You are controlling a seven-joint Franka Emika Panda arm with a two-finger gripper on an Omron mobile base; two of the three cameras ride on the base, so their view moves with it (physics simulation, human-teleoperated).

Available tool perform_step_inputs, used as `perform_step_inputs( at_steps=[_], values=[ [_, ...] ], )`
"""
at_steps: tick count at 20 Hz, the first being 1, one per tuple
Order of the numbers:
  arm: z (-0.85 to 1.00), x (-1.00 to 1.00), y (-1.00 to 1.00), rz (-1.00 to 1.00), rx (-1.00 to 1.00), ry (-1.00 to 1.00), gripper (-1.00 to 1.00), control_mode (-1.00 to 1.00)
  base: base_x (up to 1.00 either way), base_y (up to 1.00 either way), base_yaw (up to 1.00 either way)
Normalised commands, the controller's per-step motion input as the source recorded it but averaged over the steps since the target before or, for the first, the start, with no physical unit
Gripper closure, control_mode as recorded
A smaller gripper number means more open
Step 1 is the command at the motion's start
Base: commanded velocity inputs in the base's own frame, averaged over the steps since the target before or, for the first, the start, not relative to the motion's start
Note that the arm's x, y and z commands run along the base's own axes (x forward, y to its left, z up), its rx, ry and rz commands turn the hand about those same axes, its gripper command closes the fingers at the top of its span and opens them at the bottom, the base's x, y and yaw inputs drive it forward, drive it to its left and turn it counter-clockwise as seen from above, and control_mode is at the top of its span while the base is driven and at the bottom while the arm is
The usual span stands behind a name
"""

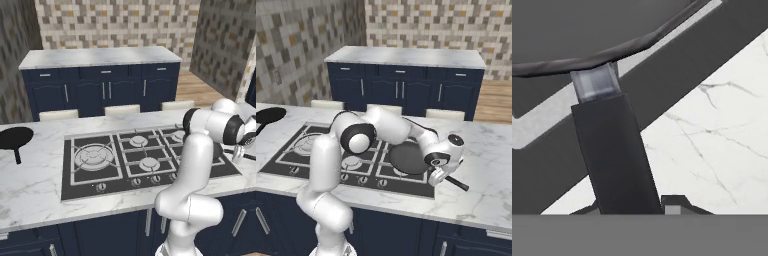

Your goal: Place both pans onto different burners. Then place the avocado and the fish on different pans.

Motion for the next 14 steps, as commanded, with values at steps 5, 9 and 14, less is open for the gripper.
perform_step_inputs(
  at_steps=[5, 9, 14],
  values=[
    [-0.02, 0.08, 0.37, 0.07, 0.0, 0.07, 1.0, -1.0, 0.0, 0.0, 0.0],
    [-0.15, 0.0, 0.26, 0.1, -0.03, 0.09, -1.0, -1.0, 0.0, 0.0, 0.0],
    [-0.13, 0.0, 0.0, 0.0, -0.04, 0.03, -1.0, -1.0, 0.0, 0.0, 0.0]
  ],
)
